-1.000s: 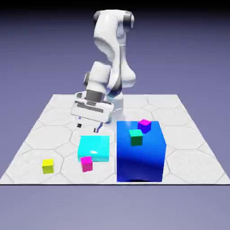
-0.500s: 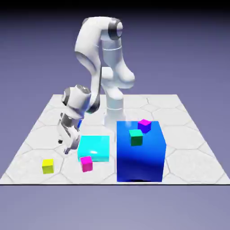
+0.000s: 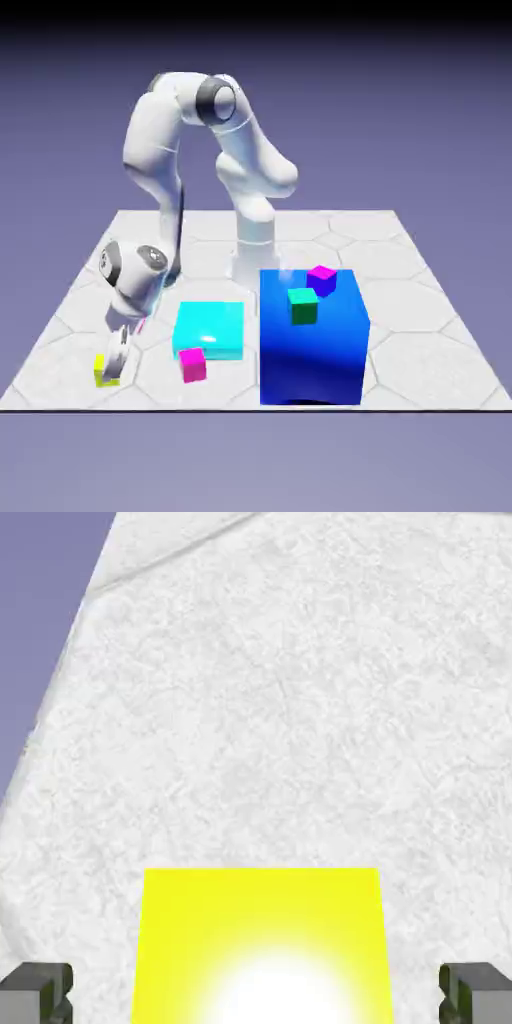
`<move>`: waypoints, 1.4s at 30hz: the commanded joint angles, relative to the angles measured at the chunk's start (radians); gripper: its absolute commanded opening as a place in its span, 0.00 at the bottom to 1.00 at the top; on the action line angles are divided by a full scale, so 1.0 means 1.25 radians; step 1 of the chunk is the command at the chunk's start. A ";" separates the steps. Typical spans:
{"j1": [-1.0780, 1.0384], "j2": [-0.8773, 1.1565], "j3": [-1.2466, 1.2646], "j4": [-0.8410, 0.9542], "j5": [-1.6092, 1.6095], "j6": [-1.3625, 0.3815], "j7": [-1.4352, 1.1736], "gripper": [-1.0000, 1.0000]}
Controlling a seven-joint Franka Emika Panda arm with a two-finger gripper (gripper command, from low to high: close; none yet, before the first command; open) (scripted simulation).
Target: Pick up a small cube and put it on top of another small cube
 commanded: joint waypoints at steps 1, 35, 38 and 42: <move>0.000 0.000 0.000 0.000 0.000 0.000 0.000 0.00; 0.808 -0.394 -0.447 -0.315 0.439 -0.196 0.003 0.00; 0.843 -0.404 -0.469 -0.324 0.452 -0.202 0.008 0.00; 0.815 -0.288 -0.471 -0.305 0.432 -0.099 0.039 0.00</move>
